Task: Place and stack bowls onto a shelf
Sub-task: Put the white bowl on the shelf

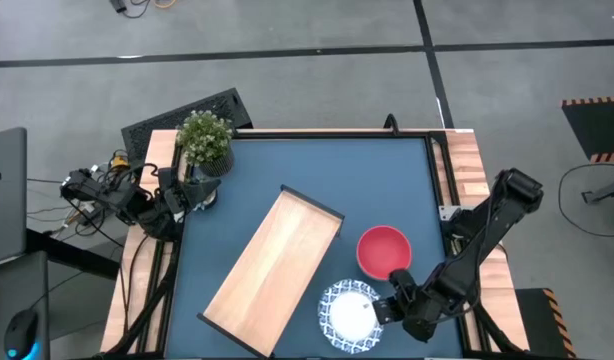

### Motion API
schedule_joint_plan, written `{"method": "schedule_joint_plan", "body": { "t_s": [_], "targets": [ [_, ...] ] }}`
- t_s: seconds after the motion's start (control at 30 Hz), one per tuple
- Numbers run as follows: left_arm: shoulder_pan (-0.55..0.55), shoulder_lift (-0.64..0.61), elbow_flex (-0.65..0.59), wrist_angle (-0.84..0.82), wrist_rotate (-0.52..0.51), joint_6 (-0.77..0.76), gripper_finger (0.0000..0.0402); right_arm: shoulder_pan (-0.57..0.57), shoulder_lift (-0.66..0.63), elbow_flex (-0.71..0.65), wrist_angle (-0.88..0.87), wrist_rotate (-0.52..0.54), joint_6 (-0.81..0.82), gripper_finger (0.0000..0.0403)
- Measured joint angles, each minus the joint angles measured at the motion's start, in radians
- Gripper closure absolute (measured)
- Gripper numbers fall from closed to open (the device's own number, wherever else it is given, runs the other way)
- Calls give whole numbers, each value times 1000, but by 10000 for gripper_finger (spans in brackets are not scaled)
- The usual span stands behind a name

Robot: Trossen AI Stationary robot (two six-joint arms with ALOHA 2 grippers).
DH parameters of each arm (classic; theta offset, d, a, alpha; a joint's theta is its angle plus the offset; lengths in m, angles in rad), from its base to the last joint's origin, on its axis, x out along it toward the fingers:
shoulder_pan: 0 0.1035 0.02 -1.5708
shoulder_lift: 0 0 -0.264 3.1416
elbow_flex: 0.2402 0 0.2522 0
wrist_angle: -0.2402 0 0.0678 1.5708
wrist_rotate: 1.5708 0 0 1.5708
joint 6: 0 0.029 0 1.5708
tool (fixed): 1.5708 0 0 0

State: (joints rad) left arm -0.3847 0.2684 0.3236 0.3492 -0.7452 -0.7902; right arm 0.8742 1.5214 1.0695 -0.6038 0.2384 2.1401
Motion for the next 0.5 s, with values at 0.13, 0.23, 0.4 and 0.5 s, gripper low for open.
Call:
{"method": "schedule_joint_plan", "body": {
  "t_s": [0.13, 0.23, 0.4, 0.5],
  "targets": [
    [0, 0, 0, 0, 0, 0, 281, -6, -25, 0, -4, 4, -28, 377],
    [0, 0, 0, 0, -2, 0, 281, -14, -46, 0, 8, 16, -62, 377],
    [0, 0, 0, 0, -6, -7, 281, -34, -92, 0, 17, 24, -131, 377],
    [0, 0, 0, 0, -8, -8, 281, -47, -126, 0, 17, 25, -178, 377]
  ]
}}
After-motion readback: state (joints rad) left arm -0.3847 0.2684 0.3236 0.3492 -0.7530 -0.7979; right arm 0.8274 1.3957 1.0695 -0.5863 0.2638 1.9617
